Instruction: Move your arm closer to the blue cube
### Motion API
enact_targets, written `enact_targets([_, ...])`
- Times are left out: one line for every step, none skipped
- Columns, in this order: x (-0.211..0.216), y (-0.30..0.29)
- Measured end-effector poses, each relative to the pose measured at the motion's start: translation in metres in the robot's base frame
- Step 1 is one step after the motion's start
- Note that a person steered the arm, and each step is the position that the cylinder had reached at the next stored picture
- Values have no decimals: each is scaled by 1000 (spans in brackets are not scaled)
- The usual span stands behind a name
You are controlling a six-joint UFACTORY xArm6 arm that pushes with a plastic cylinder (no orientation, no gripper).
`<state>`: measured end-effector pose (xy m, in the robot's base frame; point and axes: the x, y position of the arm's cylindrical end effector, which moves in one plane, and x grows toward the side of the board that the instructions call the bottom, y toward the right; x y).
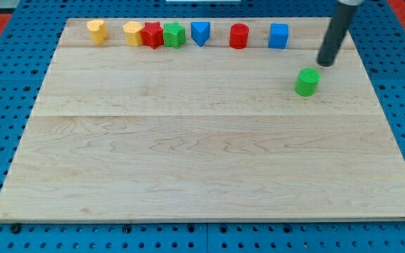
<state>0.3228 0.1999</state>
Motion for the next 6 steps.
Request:
enact_targets([7,-50])
enact_targets([40,-30])
enact_targets([44,-16])
enact_targets([43,-15])
enact_targets([3,46])
enact_targets([-43,76])
